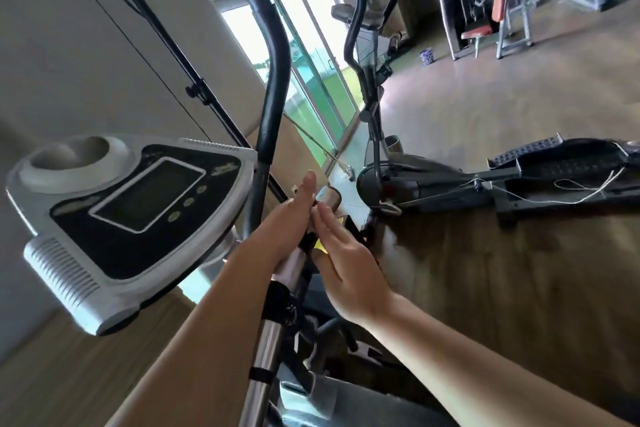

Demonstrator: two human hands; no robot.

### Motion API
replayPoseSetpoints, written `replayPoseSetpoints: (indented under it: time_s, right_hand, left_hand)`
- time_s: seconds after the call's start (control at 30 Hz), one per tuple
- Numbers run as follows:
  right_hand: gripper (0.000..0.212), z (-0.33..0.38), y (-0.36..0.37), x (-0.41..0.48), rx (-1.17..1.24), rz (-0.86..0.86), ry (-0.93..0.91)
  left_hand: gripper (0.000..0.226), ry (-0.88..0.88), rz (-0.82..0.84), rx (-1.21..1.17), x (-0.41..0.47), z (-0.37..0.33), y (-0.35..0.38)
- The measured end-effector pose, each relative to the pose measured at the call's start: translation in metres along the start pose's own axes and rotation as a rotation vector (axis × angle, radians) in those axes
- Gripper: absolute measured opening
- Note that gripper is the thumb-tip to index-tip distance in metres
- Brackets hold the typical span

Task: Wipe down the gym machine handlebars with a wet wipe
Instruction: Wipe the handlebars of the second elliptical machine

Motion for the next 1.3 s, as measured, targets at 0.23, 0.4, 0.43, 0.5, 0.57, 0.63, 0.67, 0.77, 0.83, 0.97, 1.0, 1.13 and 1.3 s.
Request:
replayPoseSetpoints:
  time_s: [0.23, 0.4, 0.43, 0.5, 0.57, 0.63, 0.67, 0.77, 0.83, 0.97, 1.0, 1.13, 1.3]
  right_hand:
    - [0.050, -0.040, -0.022, 0.050, -0.084, 0.043, 0.024]
    - [0.052, -0.042, -0.008, 0.032, -0.039, 0.024, -0.080]
    - [0.052, -0.049, -0.013, 0.041, -0.002, -0.011, -0.016]
    - [0.052, -0.055, -0.014, 0.047, 0.077, -0.067, 0.081]
    - [0.055, -0.036, 0.002, 0.027, 0.180, -0.130, 0.074]
    - [0.059, -0.013, 0.028, -0.006, 0.316, -0.177, 0.055]
    - [0.061, -0.011, 0.035, -0.011, 0.385, -0.216, 0.081]
    - [0.060, -0.041, 0.034, 0.017, 0.590, -0.375, 0.335]
    - [0.059, -0.046, 0.030, 0.028, 0.639, -0.424, 0.393]
    - [0.059, -0.006, 0.040, -0.003, 0.660, -0.343, 0.234]
    - [0.058, -0.007, 0.036, -0.002, 0.629, -0.335, 0.213]
    - [0.052, -0.041, 0.006, 0.038, 0.375, -0.264, 0.219]
    - [0.047, -0.037, -0.008, 0.028, 0.136, -0.152, 0.071]
  left_hand:
    - [0.110, -0.025, 0.013, -0.067, 0.003, 0.005, -0.003]
    - [0.111, -0.015, -0.017, -0.056, 0.002, 0.002, -0.003]
    - [0.118, -0.018, -0.026, -0.062, 0.004, 0.004, -0.003]
    - [0.122, -0.031, -0.023, -0.073, 0.003, 0.005, -0.002]
    - [0.106, -0.024, -0.006, -0.064, 0.000, 0.001, -0.001]
    - [0.090, -0.014, -0.022, -0.056, -0.001, 0.000, -0.002]
    - [0.087, -0.009, -0.021, -0.052, -0.003, -0.001, -0.002]
    - [0.090, -0.028, -0.006, -0.095, -0.003, 0.002, 0.001]
    - [0.096, -0.036, -0.020, -0.119, -0.001, 0.005, -0.001]
    - [0.113, -0.023, -0.030, -0.143, 0.003, 0.008, -0.004]
    - [0.116, -0.015, -0.025, -0.146, 0.003, 0.007, -0.003]
    - [0.118, -0.007, -0.021, -0.142, 0.008, 0.011, -0.005]
    - [0.114, -0.002, 0.007, -0.106, 0.015, 0.015, -0.004]
Point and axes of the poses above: each hand's wrist, its own x-axis towards the middle knuckle, its own y-axis out of the palm, z = x × y, the point moved 8 cm from there along x, towards the middle knuckle, and after that the axes turned 5 degrees about z, right-handed, at the moved point
